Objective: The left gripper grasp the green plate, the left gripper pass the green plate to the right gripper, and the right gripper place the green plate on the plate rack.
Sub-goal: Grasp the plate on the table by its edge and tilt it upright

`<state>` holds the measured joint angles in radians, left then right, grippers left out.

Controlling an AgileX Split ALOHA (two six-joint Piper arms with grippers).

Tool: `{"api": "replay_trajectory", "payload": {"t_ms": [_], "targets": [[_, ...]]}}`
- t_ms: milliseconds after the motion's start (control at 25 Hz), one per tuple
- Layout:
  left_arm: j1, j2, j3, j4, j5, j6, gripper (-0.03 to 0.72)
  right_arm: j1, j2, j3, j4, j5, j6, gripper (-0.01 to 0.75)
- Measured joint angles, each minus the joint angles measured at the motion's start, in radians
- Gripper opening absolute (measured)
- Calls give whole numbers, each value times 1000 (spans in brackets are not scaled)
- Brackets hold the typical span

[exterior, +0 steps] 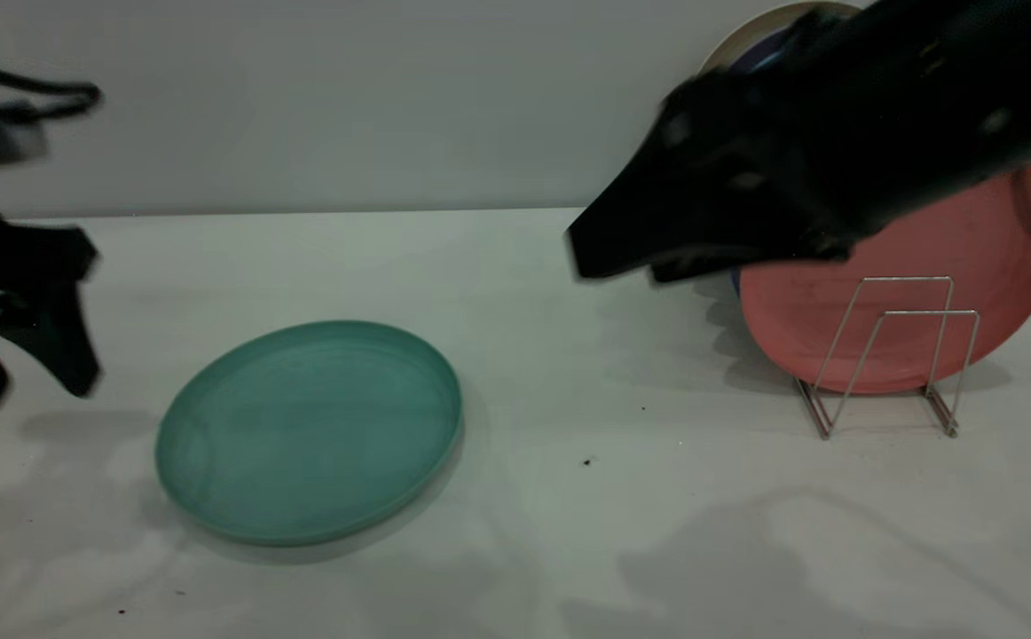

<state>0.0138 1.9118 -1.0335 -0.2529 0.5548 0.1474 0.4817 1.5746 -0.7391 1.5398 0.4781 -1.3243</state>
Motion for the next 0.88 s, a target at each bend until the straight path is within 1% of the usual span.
{"api": "replay_trajectory", "payload": {"t_ms": [120,280,480,600,720,880], "targets": [[0,117,-72,-62,-1,49,591,8,30,0,50,8,-22,506],[0,233,-131,-121,-7,104,591,8,34,-1,63,8,-28,506],[0,319,-148,-215,-63,140,590,8,35,-1,69,-5,-28,506],[0,343,-148,-288,-79,182,563,8,35,-1,78,-20,-3,506],[0,351,-148,-357,-89,226,481,8,35,-1,83,-23,27,506],[0,357,-148,-397,-105,252,290,8,35,-1,85,-23,36,506]]}}
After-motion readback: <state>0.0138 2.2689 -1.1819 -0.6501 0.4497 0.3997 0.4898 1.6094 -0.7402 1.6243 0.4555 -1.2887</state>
